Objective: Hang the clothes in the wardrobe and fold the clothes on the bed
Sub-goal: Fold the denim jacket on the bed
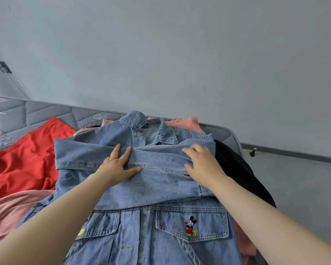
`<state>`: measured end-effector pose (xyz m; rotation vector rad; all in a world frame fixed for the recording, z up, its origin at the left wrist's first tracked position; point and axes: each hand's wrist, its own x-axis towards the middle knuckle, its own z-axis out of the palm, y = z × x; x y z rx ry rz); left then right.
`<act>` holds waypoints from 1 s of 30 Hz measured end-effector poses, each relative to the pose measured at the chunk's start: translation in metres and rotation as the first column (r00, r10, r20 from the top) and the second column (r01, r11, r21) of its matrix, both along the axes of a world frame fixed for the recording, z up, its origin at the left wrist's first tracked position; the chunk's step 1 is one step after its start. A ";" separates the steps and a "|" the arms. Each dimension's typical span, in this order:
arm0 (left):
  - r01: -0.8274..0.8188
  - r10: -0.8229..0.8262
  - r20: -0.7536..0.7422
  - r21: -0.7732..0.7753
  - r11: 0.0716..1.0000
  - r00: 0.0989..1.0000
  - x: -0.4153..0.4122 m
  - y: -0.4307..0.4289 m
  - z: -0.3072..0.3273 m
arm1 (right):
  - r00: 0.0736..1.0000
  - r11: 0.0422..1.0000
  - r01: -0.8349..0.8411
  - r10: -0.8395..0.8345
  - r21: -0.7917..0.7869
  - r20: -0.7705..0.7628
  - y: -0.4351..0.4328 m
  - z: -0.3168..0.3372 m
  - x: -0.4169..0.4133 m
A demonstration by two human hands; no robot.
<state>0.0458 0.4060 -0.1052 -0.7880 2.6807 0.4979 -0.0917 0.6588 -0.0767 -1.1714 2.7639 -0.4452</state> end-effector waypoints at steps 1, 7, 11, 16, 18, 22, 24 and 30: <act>0.002 -0.002 0.019 0.006 1.000 1.000 -0.005 -0.004 0.000 | 1.000 0.997 -0.015 0.016 0.072 -0.008 -0.004 -0.003 -0.003; 0.016 -0.018 0.032 0.062 0.998 0.999 -0.024 -0.020 -0.012 | 0.943 0.854 0.072 -0.227 0.515 0.243 -0.010 -0.032 -0.032; -0.024 0.037 -0.076 0.172 0.985 0.996 -0.031 -0.037 -0.011 | 0.966 0.874 0.096 -0.197 0.476 0.166 -0.024 -0.033 -0.047; -0.017 0.058 -0.156 0.256 0.967 0.986 -0.031 -0.047 -0.005 | 0.978 0.901 0.023 -0.110 0.433 0.178 -0.043 -0.024 -0.072; 0.009 0.017 -0.186 0.138 0.990 0.982 -0.033 -0.050 -0.001 | 0.982 0.893 -0.019 -0.069 0.449 0.178 -0.057 -0.021 -0.080; 0.026 -0.047 -0.070 -0.273 0.962 0.996 -0.048 -0.061 0.009 | 0.987 0.882 -0.069 -0.008 0.465 0.162 -0.073 -0.030 -0.086; 0.014 -0.004 0.032 -0.318 0.948 0.999 -0.057 -0.064 0.010 | 0.993 0.881 -0.055 -0.002 0.471 0.120 -0.069 -0.040 -0.083; -0.013 0.049 0.120 -0.286 0.958 0.992 -0.070 -0.067 0.001 | 0.995 0.863 0.048 -0.083 0.503 0.047 -0.068 -0.041 -0.078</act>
